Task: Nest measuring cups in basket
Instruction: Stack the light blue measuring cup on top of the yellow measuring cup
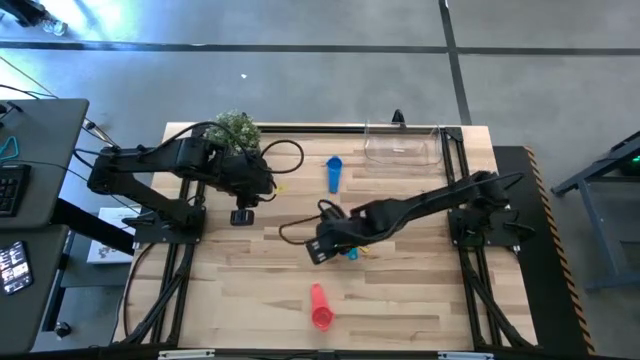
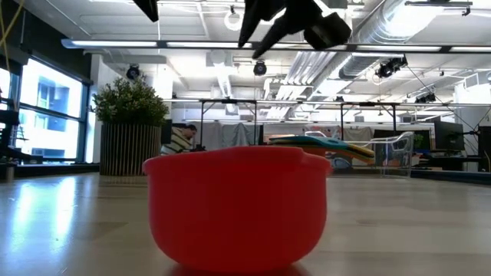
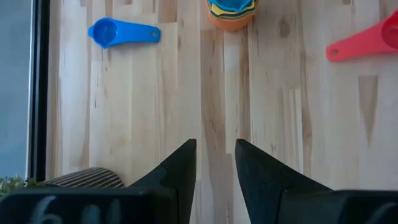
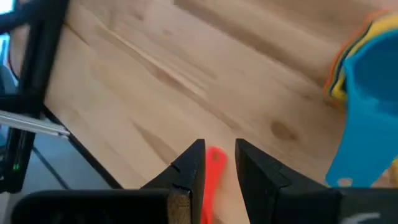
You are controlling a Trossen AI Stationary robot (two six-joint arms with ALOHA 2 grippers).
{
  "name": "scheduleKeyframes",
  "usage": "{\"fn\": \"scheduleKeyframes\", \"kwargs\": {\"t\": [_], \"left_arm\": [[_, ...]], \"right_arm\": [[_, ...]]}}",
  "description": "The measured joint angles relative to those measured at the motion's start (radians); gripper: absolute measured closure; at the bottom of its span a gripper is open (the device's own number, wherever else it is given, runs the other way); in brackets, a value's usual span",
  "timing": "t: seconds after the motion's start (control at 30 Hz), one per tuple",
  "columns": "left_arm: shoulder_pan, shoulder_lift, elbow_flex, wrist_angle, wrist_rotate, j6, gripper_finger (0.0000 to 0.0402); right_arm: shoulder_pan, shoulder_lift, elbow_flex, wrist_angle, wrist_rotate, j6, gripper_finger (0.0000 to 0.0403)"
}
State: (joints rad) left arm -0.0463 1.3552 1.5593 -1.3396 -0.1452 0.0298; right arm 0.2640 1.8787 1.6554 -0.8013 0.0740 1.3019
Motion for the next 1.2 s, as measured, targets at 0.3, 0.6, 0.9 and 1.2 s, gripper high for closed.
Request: {"fn": "scheduleKeyframes", "kwargs": {"t": [0.3,0.6,0.9,1.2], "left_arm": [[0.0,0.0,0.0,0.001,0.0,0.0,0.0298],[0.0,0.0,0.0,0.001,-0.001,0.0,0.0298],[0.0,0.0,0.0,0.002,-0.001,0.0,0.0298],[0.0,0.0,0.0,0.001,-0.001,0.0,0.0298]], "right_arm": [[0.001,0.062,0.0,-0.052,-0.033,0.036,0.0322],[0.007,0.124,-0.001,-0.139,-0.068,0.052,0.0322],[0.007,0.159,-0.002,-0.18,-0.086,0.053,0.0322],[0.007,0.168,-0.002,-0.29,-0.065,0.087,0.0322]]}}
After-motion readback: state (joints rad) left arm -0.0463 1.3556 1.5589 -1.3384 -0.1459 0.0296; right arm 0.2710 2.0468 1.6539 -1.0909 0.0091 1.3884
